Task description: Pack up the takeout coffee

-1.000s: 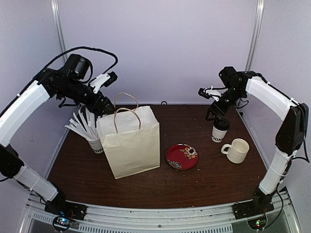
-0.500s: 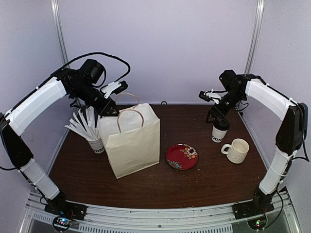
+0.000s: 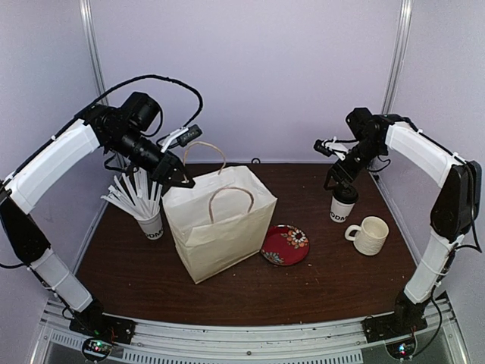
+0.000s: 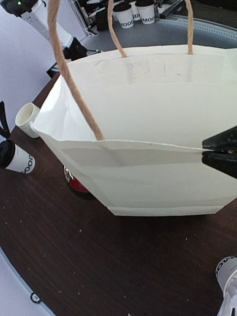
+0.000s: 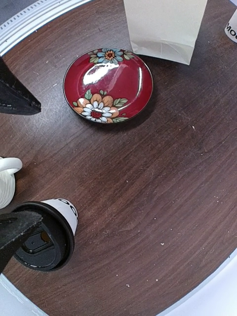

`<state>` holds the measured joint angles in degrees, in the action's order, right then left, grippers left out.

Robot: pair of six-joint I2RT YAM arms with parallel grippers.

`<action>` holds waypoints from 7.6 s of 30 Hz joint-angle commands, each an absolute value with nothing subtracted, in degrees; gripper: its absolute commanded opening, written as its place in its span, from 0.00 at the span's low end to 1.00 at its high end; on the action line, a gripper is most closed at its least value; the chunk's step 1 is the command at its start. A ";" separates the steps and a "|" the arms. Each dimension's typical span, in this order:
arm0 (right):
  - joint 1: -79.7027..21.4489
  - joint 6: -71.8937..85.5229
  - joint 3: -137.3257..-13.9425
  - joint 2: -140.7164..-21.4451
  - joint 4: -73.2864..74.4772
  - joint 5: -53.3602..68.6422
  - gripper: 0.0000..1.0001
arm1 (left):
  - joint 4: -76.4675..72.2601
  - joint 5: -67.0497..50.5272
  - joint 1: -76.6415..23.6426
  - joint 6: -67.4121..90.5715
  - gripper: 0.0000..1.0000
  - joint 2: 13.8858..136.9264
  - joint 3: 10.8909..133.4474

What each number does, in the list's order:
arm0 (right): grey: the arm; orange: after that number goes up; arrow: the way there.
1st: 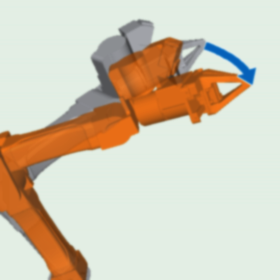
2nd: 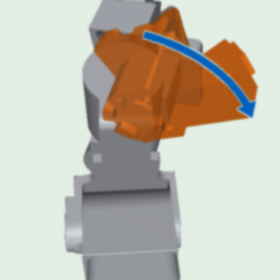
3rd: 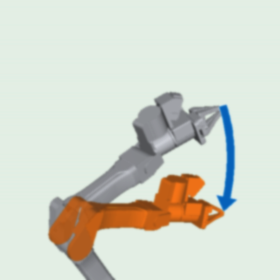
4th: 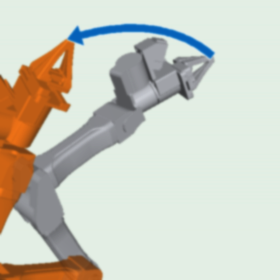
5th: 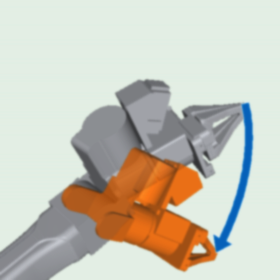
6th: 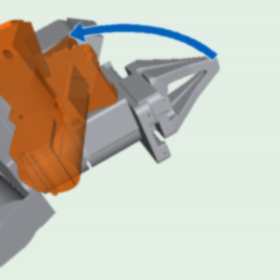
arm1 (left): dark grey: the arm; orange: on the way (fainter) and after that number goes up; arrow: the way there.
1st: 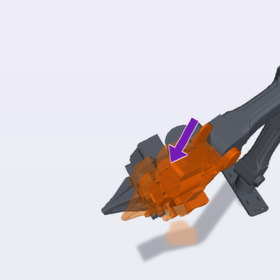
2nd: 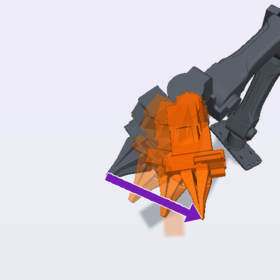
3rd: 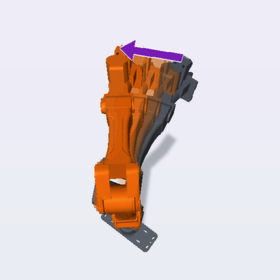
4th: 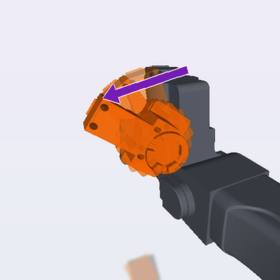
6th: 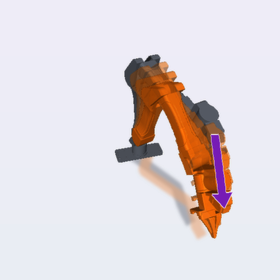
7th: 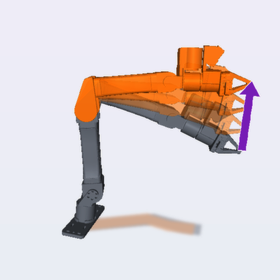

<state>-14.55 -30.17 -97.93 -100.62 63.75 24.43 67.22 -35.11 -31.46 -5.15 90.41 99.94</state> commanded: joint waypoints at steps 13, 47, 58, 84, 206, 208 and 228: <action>-12.45 -32.39 -103.40 -101.60 67.14 21.50 0.70 | 74.18 -44.36 -39.14 -5.00 0.00 91.51 102.32; -8.55 -38.58 -109.15 -114.77 72.10 6.76 0.87 | 66.76 -29.63 -39.29 -7.11 0.52 91.82 101.85; -7.91 -38.01 -114.43 -119.30 76.41 10.61 0.79 | 66.53 -30.42 -39.29 -7.24 0.52 91.41 100.43; -8.07 -37.68 -110.65 -114.57 78.88 11.81 0.68 | 65.67 -27.33 -39.27 -7.48 0.54 89.11 98.58; -73.71 -45.51 -130.34 -107.96 79.40 11.11 0.62 | 38.74 -12.85 -48.25 -3.65 0.00 75.18 89.90; -74.60 -45.29 -132.05 -109.38 79.42 11.58 0.62 | 39.11 -13.09 -48.25 -3.68 0.00 75.06 89.56; -78.22 -42.80 -148.36 -123.11 72.77 6.11 0.63 | 42.01 -5.35 -48.34 -1.10 0.62 65.67 83.09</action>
<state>-77.82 -43.11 -148.40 -122.93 74.41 9.52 44.18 -7.22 -48.12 -1.80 68.23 83.72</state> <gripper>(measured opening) 0.720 0.604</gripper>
